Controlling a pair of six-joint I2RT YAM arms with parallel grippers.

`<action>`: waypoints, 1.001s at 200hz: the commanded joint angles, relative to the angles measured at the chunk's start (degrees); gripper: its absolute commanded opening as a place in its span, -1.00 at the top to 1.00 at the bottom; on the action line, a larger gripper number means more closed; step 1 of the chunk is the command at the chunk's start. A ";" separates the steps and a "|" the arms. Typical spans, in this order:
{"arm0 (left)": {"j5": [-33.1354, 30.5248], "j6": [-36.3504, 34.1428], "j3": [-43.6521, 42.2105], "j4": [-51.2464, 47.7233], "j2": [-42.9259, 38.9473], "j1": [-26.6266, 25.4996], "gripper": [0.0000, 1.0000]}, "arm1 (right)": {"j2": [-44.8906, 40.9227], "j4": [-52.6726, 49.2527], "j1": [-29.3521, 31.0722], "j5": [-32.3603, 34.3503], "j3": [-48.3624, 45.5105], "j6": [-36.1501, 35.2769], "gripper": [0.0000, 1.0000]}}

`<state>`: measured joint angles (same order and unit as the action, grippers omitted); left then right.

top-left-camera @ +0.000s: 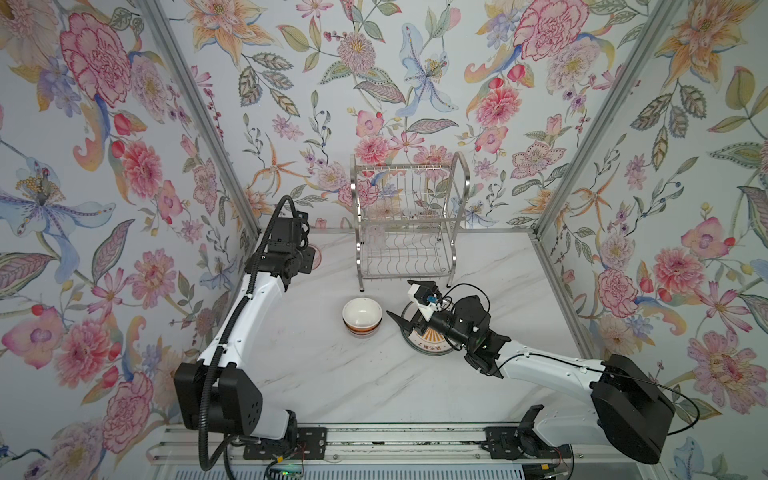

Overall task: Unload the mixed dishes from the dish rack
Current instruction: 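Lower the pink glass onto the table beside the clear glass with the left gripper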

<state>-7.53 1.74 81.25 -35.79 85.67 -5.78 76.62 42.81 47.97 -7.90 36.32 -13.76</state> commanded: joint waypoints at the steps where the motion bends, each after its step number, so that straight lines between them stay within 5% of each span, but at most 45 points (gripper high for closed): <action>1: -0.19 -1.75 2.43 -3.98 3.03 1.80 1.00 | 0.47 2.33 0.38 0.86 0.70 -0.97 -0.98; 99: 0.10 -6.13 13.38 -9.58 28.18 7.62 1.00 | -3.78 -0.77 0.49 3.76 -2.19 -2.98 -0.98; 200: 3.47 -8.77 27.81 -18.86 40.45 9.42 1.00 | -6.31 -3.64 0.53 5.71 -2.86 -2.98 -0.98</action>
<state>-5.98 -6.02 107.11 -50.52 124.33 2.85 70.70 40.03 48.21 -2.70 33.63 -16.32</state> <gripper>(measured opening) 0.083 0.988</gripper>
